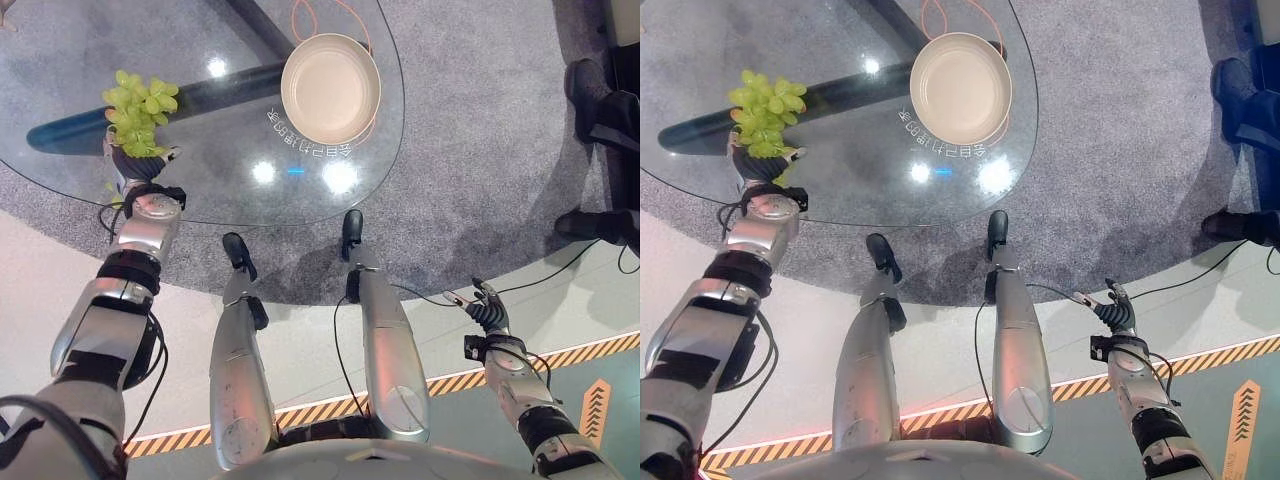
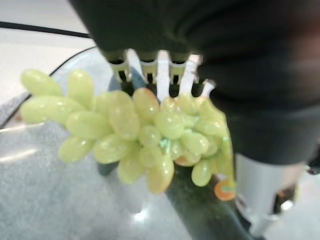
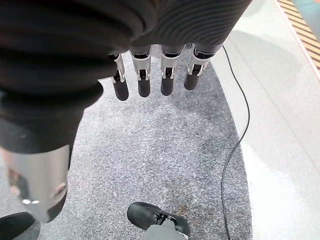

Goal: Pick up fruits into the plate

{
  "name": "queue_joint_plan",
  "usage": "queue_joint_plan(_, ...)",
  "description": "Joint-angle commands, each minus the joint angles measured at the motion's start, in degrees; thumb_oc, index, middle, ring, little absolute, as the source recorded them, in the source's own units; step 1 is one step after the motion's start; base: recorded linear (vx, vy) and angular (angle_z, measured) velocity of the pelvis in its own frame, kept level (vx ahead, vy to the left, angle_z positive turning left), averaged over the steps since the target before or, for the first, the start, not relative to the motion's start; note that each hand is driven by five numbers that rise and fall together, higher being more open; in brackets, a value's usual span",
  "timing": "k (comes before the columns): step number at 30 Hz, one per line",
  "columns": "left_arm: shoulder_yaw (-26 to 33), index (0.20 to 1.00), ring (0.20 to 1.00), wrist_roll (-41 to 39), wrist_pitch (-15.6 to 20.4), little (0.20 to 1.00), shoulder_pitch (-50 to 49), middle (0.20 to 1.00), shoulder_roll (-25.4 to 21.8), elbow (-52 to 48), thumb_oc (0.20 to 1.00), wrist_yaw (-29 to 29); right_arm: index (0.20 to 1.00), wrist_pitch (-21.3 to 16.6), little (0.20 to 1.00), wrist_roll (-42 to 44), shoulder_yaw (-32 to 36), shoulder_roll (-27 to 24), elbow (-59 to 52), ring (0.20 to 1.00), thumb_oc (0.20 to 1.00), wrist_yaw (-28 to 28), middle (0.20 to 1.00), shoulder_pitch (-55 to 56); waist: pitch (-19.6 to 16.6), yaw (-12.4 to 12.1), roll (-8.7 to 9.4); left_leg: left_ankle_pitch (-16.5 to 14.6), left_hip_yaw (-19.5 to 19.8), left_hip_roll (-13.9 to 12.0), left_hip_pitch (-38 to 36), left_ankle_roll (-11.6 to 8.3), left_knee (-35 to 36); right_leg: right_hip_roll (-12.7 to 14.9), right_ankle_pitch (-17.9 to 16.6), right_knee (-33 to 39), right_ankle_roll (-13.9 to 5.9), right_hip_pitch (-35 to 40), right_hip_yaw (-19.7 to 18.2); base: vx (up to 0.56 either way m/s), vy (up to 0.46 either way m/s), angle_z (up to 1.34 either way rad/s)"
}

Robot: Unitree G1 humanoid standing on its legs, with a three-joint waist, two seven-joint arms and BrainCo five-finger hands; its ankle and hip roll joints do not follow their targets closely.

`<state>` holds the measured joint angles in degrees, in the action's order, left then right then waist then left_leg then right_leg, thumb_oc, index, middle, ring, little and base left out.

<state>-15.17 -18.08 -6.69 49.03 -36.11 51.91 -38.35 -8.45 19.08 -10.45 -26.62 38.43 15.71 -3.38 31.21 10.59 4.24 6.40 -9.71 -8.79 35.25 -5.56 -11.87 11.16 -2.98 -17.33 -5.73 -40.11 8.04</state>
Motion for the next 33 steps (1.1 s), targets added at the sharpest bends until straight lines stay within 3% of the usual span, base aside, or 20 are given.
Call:
queue_joint_plan(1,0.74,1.000,1.000,0.95,-1.14,1.000,1.74,1.000,-4.02,4.90,1.000,-1.78,1.000,-0.26,1.000,0.41,-2.08,-3.07,0.91,1.000,1.000,0.59,1.000,0.26,-1.42,1.09,1.18,-10.53,-4.00,4.13,2.51,1.30,-6.99,-6.16,5.21,-1.50,1.13,-0.30,0.19,0.00,0.000,0.00)
queue_joint_plan(12,-1.17,1.000,1.000,0.62,-6.65,1.000,10.33,1.000,-7.59,18.60,1.000,-1.55,1.000,-1.41,1.000,3.27,-4.12,-3.41,3.71,1.000,1.000,0.36,1.000,-2.37,-1.42,2.08,3.24,-10.70,-4.08,2.81,4.63,0.67,-8.20,-6.93,5.03,-1.80,1.54,-1.94,0.10,-0.01,-0.012,-0.01)
queue_joint_plan(21,0.73,1.000,1.000,-9.97,-10.08,1.000,10.84,1.000,-7.42,25.91,1.000,-0.01,1.000,-2.24,1.000,4.49,-4.88,-2.79,3.73,1.000,1.000,-0.22,1.000,-3.21,-1.42,2.02,4.15,-11.06,-3.10,2.53,5.34,0.57,-8.80,-7.34,5.33,-2.10,1.63,-2.23,0.27,-0.01,-0.031,-0.04)
queue_joint_plan(29,-2.31,1.000,1.000,-2.80,-18.96,1.000,9.75,1.000,-6.14,30.70,1.000,16.27,1.000,0.00,1.000,5.31,-5.75,-3.62,-0.85,1.000,1.000,0.81,1.000,-5.06,-1.42,2.50,5.06,-10.86,-2.92,2.05,6.52,0.56,-9.23,-8.19,4.99,-2.15,1.86,-3.12,-0.19,0.00,-0.010,0.00)
queue_joint_plan(30,-2.78,0.950,0.950,-2.52,-19.64,0.950,9.58,0.950,-6.10,30.80,0.950,17.75,1.000,0.25,1.000,5.35,-5.76,-3.86,-1.35,1.000,1.000,0.90,1.000,-5.14,-1.42,2.62,5.10,-10.82,-2.96,2.01,6.62,0.57,-9.21,-8.30,4.98,-2.22,1.89,-3.26,-0.29,0.01,0.024,-0.04)
queue_joint_plan(32,-3.60,0.388,0.388,-1.55,-19.92,0.388,9.02,0.388,-5.93,30.67,0.388,20.56,1.000,0.95,1.000,4.91,-5.49,-4.28,-2.53,1.000,1.000,0.73,1.000,-5.13,-1.42,2.88,5.18,-10.80,-3.14,1.89,6.84,0.73,-9.20,-8.60,4.98,-2.52,1.88,-3.65,-0.52,0.00,0.035,-0.07)
queue_joint_plan(33,-4.09,0.200,0.200,-1.35,-20.37,0.200,8.84,0.200,-5.96,30.37,0.200,22.65,1.000,1.18,1.000,4.81,-5.31,-4.77,-2.86,1.000,1.000,0.33,1.000,-5.23,-1.42,3.04,5.20,-10.78,-3.31,1.82,6.93,0.73,-9.15,-8.71,5.03,-2.61,1.87,-3.78,-0.56,0.00,0.046,-0.09)
